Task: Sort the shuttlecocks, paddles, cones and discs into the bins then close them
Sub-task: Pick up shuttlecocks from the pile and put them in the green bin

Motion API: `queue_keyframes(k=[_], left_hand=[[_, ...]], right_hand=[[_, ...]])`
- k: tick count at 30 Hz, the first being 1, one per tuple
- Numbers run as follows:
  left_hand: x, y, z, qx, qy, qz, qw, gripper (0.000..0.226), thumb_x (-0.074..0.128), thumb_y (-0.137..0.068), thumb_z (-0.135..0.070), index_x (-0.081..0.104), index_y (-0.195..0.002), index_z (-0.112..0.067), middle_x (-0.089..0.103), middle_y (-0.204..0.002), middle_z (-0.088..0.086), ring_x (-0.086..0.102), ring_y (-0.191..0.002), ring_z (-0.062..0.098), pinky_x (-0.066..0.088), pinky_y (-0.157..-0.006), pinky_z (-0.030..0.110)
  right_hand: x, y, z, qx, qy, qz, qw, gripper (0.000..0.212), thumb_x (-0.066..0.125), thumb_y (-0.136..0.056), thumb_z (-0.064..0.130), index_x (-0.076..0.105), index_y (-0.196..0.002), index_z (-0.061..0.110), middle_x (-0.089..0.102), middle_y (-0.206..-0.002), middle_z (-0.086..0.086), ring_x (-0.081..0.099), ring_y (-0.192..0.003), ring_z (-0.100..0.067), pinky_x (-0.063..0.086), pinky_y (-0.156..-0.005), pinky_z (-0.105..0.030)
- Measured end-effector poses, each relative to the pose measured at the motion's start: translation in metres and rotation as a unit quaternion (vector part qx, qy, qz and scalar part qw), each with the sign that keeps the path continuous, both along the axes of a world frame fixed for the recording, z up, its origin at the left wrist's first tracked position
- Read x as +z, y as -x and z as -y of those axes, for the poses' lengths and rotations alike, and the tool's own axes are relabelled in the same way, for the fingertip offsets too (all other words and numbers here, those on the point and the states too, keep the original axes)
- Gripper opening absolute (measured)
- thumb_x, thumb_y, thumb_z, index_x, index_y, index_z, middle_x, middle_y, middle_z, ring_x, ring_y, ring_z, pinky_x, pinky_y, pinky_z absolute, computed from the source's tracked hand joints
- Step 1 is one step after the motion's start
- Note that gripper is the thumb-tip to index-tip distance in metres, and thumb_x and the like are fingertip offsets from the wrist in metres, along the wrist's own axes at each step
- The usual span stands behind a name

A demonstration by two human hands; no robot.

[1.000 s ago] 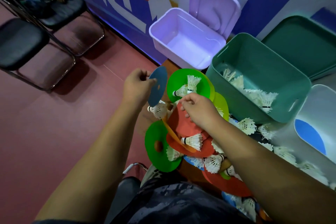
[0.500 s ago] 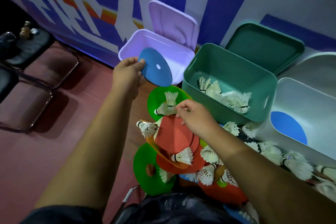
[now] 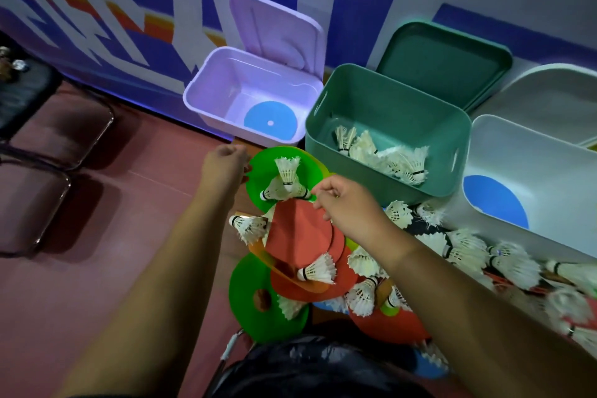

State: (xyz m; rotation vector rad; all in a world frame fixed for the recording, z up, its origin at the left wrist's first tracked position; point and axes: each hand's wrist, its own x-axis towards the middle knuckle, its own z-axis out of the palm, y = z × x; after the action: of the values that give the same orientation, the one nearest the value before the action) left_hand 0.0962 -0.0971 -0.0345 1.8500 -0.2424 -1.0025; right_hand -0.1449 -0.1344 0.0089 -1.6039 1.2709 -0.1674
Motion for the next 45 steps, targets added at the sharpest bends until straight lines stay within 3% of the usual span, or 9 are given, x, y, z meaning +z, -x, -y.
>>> queue_keyframes(k=[6, 11, 15, 19, 24, 31, 35, 41, 45], left_hand=[[-0.026, 0.013, -0.054, -0.156, -0.061, 0.128, 0.978, 0.021, 0.074, -0.08, -0.029, 0.074, -0.099, -0.02, 0.074, -0.086, -0.005, 0.065, -0.072, 0.014, 0.048, -0.071, 0.03], [-0.042, 0.028, -0.087, -0.214, -0.098, 0.218, 0.947, 0.026, 0.083, -0.08, -0.037, 0.072, -0.099, -0.023, 0.072, -0.094, -0.009, 0.069, -0.083, 0.014, 0.054, -0.072, 0.031], [-0.056, 0.04, -0.105, -0.241, -0.142, 0.279, 0.919, 0.04, 0.081, -0.081, -0.044, 0.07, -0.114, -0.022, 0.057, -0.11, 0.0, 0.062, -0.097, 0.022, 0.056, -0.085, 0.035], [-0.068, 0.041, -0.12, -0.231, -0.176, 0.303, 0.908, 0.034, 0.075, -0.086, -0.027, 0.069, -0.118, -0.018, 0.059, -0.115, 0.011, 0.063, -0.101, 0.034, 0.057, -0.088, 0.041], [-0.071, 0.031, -0.132, -0.151, -0.163, 0.311, 0.924, 0.02, 0.059, -0.091, -0.012, 0.071, -0.104, -0.02, 0.07, -0.1, 0.003, 0.07, -0.082, 0.028, 0.062, -0.073, 0.045], [-0.06, 0.014, -0.137, -0.055, -0.141, 0.291, 0.945, 0.021, 0.06, -0.096, -0.016, 0.074, -0.111, -0.019, 0.074, -0.097, 0.0, 0.062, -0.082, 0.017, 0.043, -0.07, 0.027], [-0.051, 0.017, -0.136, -0.034, -0.104, 0.266, 0.958, 0.016, 0.061, -0.094, -0.018, 0.073, -0.105, -0.021, 0.07, -0.086, -0.004, 0.065, -0.077, 0.014, 0.042, -0.061, 0.021], [-0.039, 0.05, -0.124, -0.064, -0.039, 0.25, 0.965, 0.014, 0.067, -0.093, -0.028, 0.062, -0.08, -0.029, 0.068, -0.079, -0.005, 0.064, -0.074, 0.017, 0.047, -0.063, 0.031], [-0.033, 0.074, -0.118, -0.076, -0.021, 0.247, 0.966, 0.016, 0.066, -0.09, -0.028, 0.06, -0.076, -0.033, 0.064, -0.072, -0.011, 0.063, -0.07, 0.014, 0.051, -0.064, 0.033]], right_hand=[[-0.014, -0.004, -0.012, 0.005, -0.013, -0.004, 1.0, 0.018, 0.057, -0.103, 0.024, 0.07, -0.094, 0.031, 0.077, -0.09, 0.009, 0.07, -0.065, -0.007, 0.048, -0.057, -0.023], [-0.026, -0.004, -0.02, 0.01, -0.018, -0.026, 0.999, 0.019, 0.057, -0.101, 0.027, 0.071, -0.091, 0.033, 0.077, -0.089, 0.009, 0.075, -0.078, -0.026, 0.06, -0.068, -0.042], [-0.038, -0.011, -0.027, 0.019, -0.027, -0.03, 0.999, 0.019, 0.055, -0.102, 0.024, 0.07, -0.092, 0.033, 0.076, -0.088, 0.01, 0.075, -0.078, -0.025, 0.051, -0.061, -0.031], [-0.051, -0.024, -0.036, 0.041, -0.035, -0.039, 0.998, 0.018, 0.055, -0.102, 0.025, 0.069, -0.093, 0.029, 0.076, -0.09, 0.009, 0.073, -0.075, -0.019, 0.055, -0.066, -0.036], [-0.06, -0.039, -0.049, 0.077, -0.026, -0.055, 0.995, 0.018, 0.055, -0.098, 0.024, 0.072, -0.091, 0.025, 0.078, -0.087, 0.0, 0.075, -0.076, -0.024, 0.06, -0.068, -0.041], [-0.062, -0.043, -0.047, 0.134, 0.027, -0.106, 0.985, 0.019, 0.054, -0.096, 0.024, 0.073, -0.094, 0.025, 0.074, -0.093, 0.001, 0.071, -0.087, -0.026, 0.061, -0.077, -0.047], [-0.06, -0.022, -0.037, 0.217, 0.077, -0.188, 0.955, 0.019, 0.061, -0.094, 0.016, 0.075, -0.104, 0.023, 0.072, -0.107, 0.004, 0.066, -0.1, -0.021, 0.055, -0.086, -0.033], [-0.056, 0.022, -0.04, 0.375, 0.103, -0.275, 0.879, 0.038, 0.07, -0.092, 0.03, 0.068, -0.129, 0.03, 0.06, -0.133, -0.001, 0.061, -0.118, -0.026, 0.054, -0.095, -0.039], [-0.052, 0.037, -0.052, 0.44, 0.157, -0.315, 0.826, 0.041, 0.069, -0.093, 0.033, 0.061, -0.132, 0.026, 0.053, -0.128, -0.004, 0.062, -0.114, -0.031, 0.052, -0.08, -0.039]])
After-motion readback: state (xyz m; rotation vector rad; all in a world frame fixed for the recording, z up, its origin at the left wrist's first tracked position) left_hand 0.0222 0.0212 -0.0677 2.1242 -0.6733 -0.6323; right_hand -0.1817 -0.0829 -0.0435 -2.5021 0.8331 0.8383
